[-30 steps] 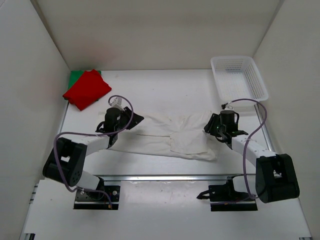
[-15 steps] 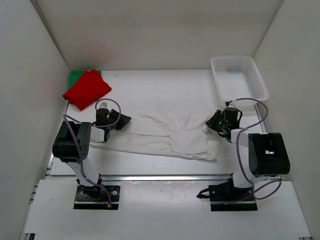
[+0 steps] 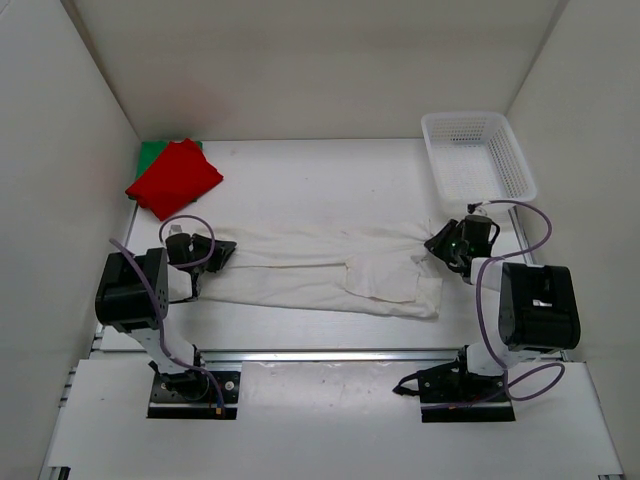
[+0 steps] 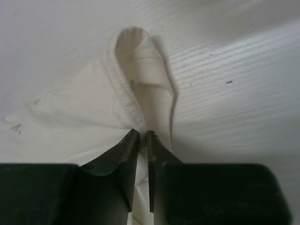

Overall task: Fold and stack the t-shirts
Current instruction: Rotate the tshirt 90 degrees

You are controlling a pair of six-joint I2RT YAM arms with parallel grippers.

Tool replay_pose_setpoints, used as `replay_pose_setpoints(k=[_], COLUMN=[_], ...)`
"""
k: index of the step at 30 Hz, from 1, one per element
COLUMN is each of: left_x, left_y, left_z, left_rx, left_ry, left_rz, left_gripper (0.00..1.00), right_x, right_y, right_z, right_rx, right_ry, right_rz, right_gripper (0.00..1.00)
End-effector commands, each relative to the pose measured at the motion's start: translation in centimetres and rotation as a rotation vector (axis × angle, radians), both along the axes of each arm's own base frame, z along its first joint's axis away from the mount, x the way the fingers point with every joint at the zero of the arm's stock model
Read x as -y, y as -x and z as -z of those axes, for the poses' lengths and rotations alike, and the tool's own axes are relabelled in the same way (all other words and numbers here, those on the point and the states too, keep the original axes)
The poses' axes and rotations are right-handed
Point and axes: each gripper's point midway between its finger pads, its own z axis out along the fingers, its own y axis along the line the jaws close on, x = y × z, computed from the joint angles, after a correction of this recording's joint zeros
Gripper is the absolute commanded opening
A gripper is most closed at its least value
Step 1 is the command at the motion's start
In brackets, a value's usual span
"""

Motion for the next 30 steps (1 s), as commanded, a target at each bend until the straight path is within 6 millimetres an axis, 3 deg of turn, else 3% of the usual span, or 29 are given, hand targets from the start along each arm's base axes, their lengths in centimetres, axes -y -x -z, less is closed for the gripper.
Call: replay_pose_setpoints(k=[1,6,8,9,10,12,15,18,20,23,26,30], left_x=[-0.4,1.6,2.1,2.2,3.7,4.1,5.3,5.7,4.6,4.0,2.8,2.6], left_y=[-0.5,-1.0,-0.7,-1.0,-0.3,-0.4,0.1,0.6,0.9,2.2,2.9,3.1], left_z=[-1.7,-5.5,-6.2,-7.5,-7.2,-8.2,-7.9,-6.3,-5.1,-3.2,-2.1,-2.1], left_rx=[0.051,0.156,0.168,0.206,0.195,0.226,0.225,0.178,0.158,0.098,0.071,0.075], left_ry=[-0.015,-0.045,-0.089,-0.109,-0.129,-0.179,-0.235,-0.2,-0.143,-0.027,0.063,0.098], left_rz=[-0.02,0.047,0.07,0.064,0.11,0.113,0.151,0.167,0.136,0.12,0.064,0.038], left_gripper=[0.32,0.33,0.33,0.34,0.34,0.35,0.36,0.36,0.36,0.36,0.35,0.33], right_x=[-0.3,-1.4,-2.3,-2.2,-2.4,-2.9,-5.3,-8.3,-9.9,-10.3,-8.8,-8.7], right_y=[-1.8,-1.4,-0.9,-0.4,-0.1,0.5,1.3,2.9,4.3,6.4,8.2,9.2], right_z=[-2.2,-4.4,-5.6,-5.7,-6.6,-7.2,-7.1,-5.7,-3.9,-1.1,1.1,1.0], right_rx=[0.089,0.112,0.142,0.137,0.16,0.18,0.173,0.128,0.074,-0.009,-0.069,-0.065], right_ry=[0.011,0.035,0.067,0.086,0.098,0.118,0.089,0.088,0.105,0.063,0.052,0.023], right_rz=[-0.019,-0.032,-0.046,-0.038,-0.031,-0.046,-0.131,-0.24,-0.292,-0.317,-0.268,-0.284], right_gripper=[0.13,0.41,0.46,0.45,0.43,0.38,0.21,0.07,0.04,0.0,0.0,0.0])
